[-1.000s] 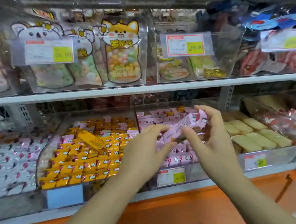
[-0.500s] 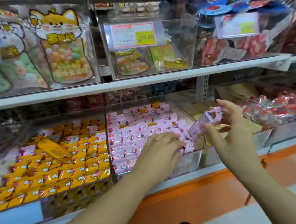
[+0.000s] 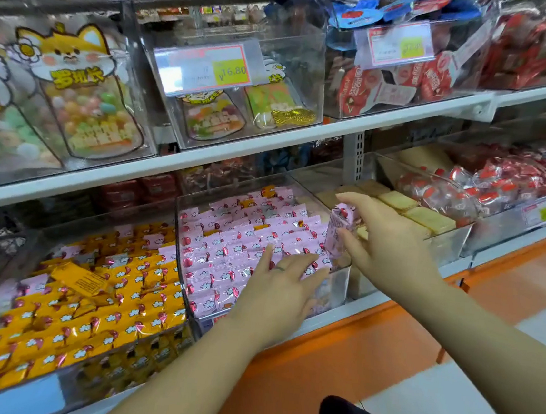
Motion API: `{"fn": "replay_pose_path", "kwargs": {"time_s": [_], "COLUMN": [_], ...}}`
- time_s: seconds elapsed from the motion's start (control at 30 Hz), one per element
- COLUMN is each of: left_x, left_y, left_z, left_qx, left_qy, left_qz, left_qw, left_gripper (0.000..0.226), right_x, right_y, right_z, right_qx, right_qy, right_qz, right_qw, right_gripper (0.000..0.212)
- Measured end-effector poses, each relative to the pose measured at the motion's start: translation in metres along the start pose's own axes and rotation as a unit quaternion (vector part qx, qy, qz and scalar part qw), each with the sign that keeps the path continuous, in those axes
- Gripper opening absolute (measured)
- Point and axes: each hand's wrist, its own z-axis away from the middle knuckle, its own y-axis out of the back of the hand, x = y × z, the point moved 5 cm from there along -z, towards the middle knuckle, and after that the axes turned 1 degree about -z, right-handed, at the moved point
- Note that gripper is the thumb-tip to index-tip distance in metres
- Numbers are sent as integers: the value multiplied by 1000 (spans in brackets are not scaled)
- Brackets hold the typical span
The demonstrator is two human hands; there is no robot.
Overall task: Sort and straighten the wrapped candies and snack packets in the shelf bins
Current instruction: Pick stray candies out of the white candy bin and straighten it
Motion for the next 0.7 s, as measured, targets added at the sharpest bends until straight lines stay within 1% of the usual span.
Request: {"fn": "replay_pose_path", "kwargs": {"time_s": [0.1,0.13,0.2,0.27,0.33,0.37,0.47,0.53,0.7], "left_x": [-2,-2,-2,-3,-2,-2,-2,-1,1], "left_y": [1,2,3,2,1,1,0,-1,1], "left_z": [1,2,2,2,3,3,4,4,4], "left_qx": [21,26,28,23,7,0,-14,-16,-36], "left_qy": [-7,-8,-5,-5,-1,2,5,2,-7], "left_qz": [-25,-27,-25,-24,-17,-11,-4,4,12], "left_qw": [999,999,999,999,1000,1000,1000,1000,999], "left_gripper": [50,53,54,52,52,53,54,55,59], "right_x": [-5,-6,3,20,30,31,26,23,24], "right_y": [-4,-7,-17,-32,-46,-50,-49,-51,-55], "right_z": [-1,-1,-1,5,16,24,40,48,56], "right_qx": [-7,-15,-48,-96,-125,-125,-88,-92,-121], "right_qy": [42,44,8,-23,5,20,59,75,56], "right_qz": [34,37,29,47,89,103,129,122,117], "right_qw": [999,998,998,994,988,987,986,985,984], "right_gripper": [41,40,36,32,31,31,34,38,46]}}
